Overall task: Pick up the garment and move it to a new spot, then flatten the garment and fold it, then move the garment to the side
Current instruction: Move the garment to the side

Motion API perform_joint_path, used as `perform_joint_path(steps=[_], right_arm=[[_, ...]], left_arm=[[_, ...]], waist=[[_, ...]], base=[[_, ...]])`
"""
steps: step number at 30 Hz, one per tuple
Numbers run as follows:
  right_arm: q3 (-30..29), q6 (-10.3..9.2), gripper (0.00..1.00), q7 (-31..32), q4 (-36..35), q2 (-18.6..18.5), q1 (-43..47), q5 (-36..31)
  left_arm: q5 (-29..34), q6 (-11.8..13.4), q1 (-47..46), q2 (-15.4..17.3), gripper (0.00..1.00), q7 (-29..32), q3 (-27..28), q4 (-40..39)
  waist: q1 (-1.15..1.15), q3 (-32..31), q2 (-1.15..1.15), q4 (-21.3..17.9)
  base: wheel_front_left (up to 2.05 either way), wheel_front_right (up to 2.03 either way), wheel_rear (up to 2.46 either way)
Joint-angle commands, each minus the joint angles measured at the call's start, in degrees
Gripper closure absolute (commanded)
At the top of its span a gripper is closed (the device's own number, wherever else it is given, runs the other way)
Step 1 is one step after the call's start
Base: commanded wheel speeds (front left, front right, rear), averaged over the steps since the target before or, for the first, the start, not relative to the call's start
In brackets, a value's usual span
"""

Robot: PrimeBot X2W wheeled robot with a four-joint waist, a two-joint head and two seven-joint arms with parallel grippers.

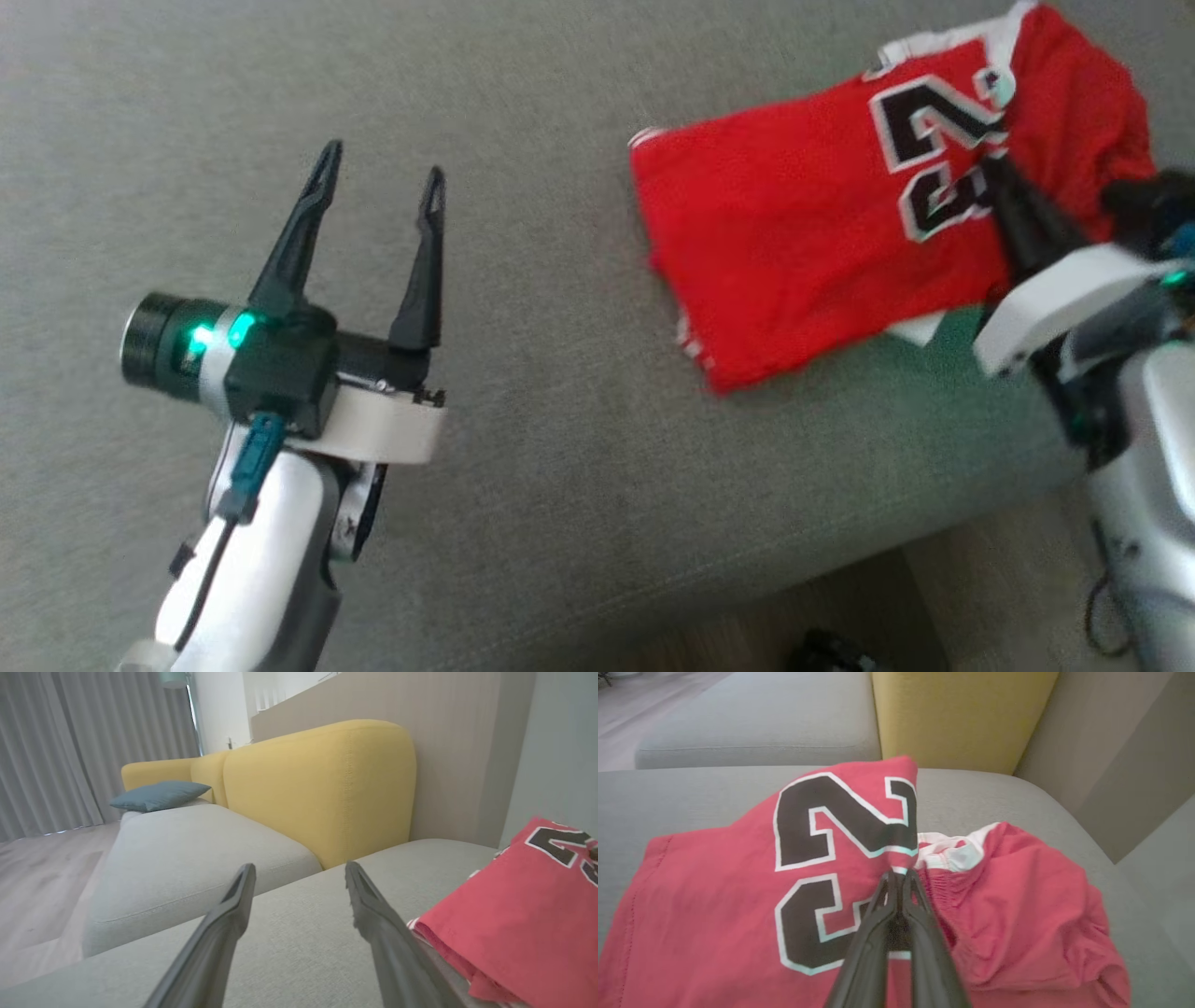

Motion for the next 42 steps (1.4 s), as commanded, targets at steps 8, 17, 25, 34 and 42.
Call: perform_joint_path(steps=[8, 17, 25, 34, 42], right_arm=[[-7.2, 0.37, 1.00, -1.4, 1.5, -3.8, -7.5, -0.6], [-16.3, 0.37, 1.00, -0.5, -1.2, -5.1, -8.7, -3.1], [-19.9, 0.37, 1.00, 0.3, -1.3, -5.2, -9.5, -4.4], [-19.7, 0.37, 0.87, 1.0, 6.8, -5.1, -12.8, -10.4], [-24.1, 0.37, 0.00, -2.8, 14.9, -4.4, -13.6, -14.9]], left_arm=[[1.3, -1.2, -3.8, 1.5, 0.00, 0.3, 0.1, -1.6], [2.5, -0.9, -5.7, 2.6, 0.00, 0.5, 0.0, -3.3], [3.0, -1.2, -7.7, 2.9, 0.00, 1.0, -0.7, -4.0], [2.9, -2.0, -10.0, 2.4, 0.00, 0.6, -1.9, -3.1], [2.4, -1.9, -11.0, 1.4, 0.00, 0.1, -2.8, -1.9]], waist=[[0.00, 5.5, 0.00, -2.3], [0.00, 7.3, 0.00, -2.9], [0.00, 10.0, 0.00, -2.7], [0.00, 13.2, 0.00, -0.6], [0.00, 13.5, 0.00, 2.3]], base=[[0.00, 0.00, 0.00], [0.00, 0.00, 0.00], [0.00, 0.00, 0.00], [0.00, 0.00, 0.00], [0.00, 0.00, 0.00]])
